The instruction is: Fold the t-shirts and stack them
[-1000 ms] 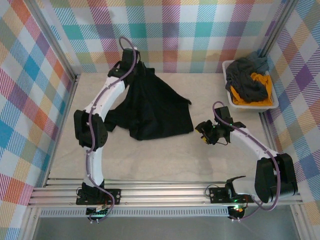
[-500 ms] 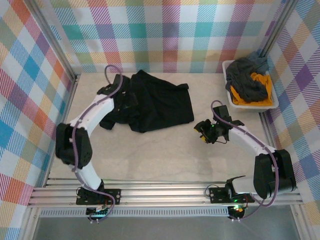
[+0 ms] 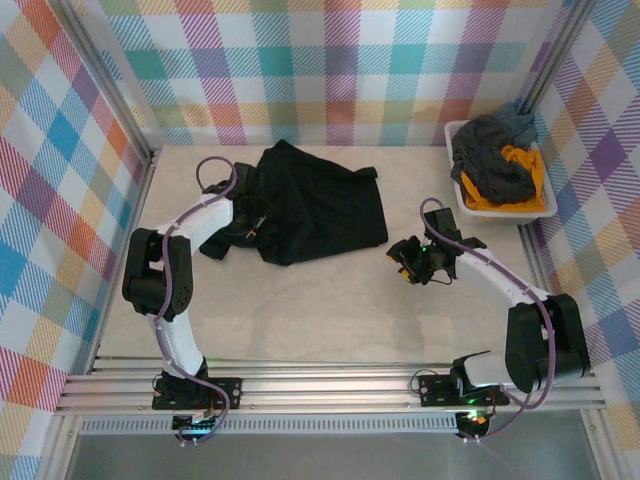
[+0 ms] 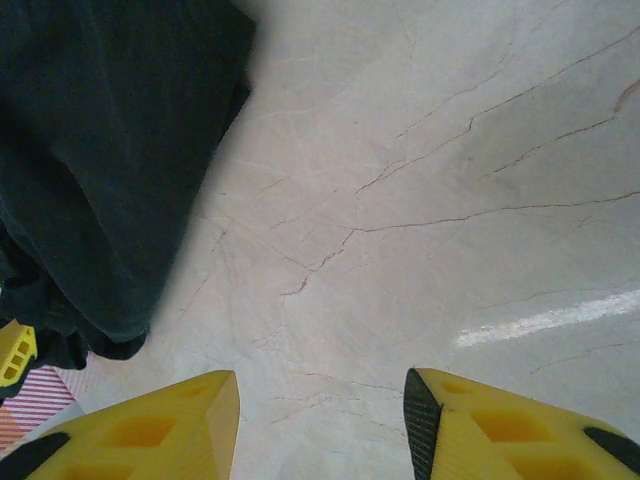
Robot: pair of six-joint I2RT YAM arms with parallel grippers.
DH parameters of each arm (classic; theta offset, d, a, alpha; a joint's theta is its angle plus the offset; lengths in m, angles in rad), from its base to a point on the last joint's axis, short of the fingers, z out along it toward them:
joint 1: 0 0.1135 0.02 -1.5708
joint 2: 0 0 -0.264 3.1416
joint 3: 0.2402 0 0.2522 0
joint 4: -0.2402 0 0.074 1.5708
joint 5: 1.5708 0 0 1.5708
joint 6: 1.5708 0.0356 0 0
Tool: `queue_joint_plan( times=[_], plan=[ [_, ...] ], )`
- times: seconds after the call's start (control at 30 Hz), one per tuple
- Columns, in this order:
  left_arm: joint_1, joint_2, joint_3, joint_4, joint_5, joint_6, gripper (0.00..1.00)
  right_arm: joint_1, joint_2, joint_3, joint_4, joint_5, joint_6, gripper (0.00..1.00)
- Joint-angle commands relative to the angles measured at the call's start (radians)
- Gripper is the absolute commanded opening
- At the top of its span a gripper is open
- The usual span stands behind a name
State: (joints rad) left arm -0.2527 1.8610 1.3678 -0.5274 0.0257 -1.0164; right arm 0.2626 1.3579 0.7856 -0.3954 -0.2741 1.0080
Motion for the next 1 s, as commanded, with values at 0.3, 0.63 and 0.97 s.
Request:
queue_joint_plan(
  times=[0.3,0.63,0.97],
  plan=[
    [-0.025,-0.007,0.007,-0.037,-0.001,-0.057,0.52,0.006,-0.006,0.015,0.013,-0.007,-0.019,0.48],
    [-0.04,-0.11,-0.133,0.091,-0.015,-0.282,0.63,0.005,-0.011,0.005,0.023,-0.016,-0.017,0.48],
    [-0.056,-0.005,-0.081,0.174,0.022,-0.343,0.28,0.006,-0.028,-0.014,0.024,-0.014,-0.015,0.48]
  ],
)
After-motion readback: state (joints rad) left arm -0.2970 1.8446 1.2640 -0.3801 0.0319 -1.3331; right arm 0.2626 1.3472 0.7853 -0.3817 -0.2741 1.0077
